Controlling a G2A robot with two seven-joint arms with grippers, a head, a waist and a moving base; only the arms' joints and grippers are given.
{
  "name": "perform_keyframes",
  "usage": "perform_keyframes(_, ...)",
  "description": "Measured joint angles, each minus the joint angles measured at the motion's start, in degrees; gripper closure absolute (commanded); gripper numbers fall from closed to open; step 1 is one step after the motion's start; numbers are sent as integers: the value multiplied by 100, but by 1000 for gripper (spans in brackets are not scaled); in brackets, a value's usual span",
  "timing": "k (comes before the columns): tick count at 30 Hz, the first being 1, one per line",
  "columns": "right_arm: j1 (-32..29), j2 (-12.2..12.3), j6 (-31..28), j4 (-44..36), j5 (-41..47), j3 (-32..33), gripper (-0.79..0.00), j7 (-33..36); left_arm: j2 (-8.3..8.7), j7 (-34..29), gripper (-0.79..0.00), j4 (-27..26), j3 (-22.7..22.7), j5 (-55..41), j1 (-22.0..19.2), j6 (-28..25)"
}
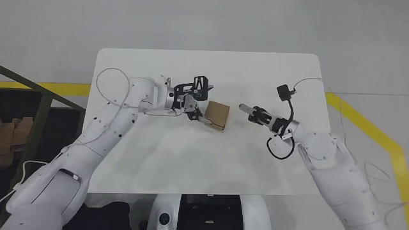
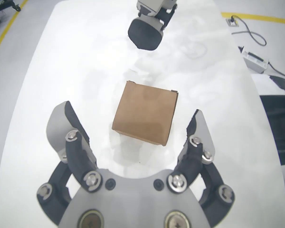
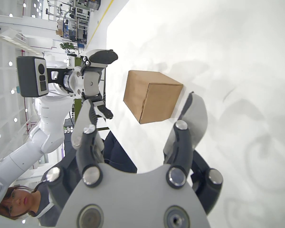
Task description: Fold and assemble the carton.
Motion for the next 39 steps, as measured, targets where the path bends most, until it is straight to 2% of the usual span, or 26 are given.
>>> perform_keyframes(4, 83, -28, -731, 349, -9, 4, -785, -364, 238, 367, -785, 127, -377, -265, 233, 1)
perform_keyframes(9, 264, -74, -1594, 900, -239, 20, -785, -1063, 489, 522, -785, 451, -895, -725, 475, 1)
perform_keyframes(14, 476, -65, -1983, 1145, -663, 179, -785, -1400, 658, 477, -785, 711, -1370, -1124, 587, 1)
perform_keyframes(19, 628, -4, -2008, 1015, -1202, 531, -785, -1527, 769, 183, -785, 892, -1797, -1398, 597, 45)
perform_keyframes(28, 784, 88, -1559, 650, -1906, 1046, -785, -1475, 924, -358, -785, 842, -2449, -1864, 581, 228)
perform_keyframes(39, 1203, 102, -1367, 845, -2058, 1056, -785, -1098, 972, -721, -784, 889, -2651, -2110, 556, 316)
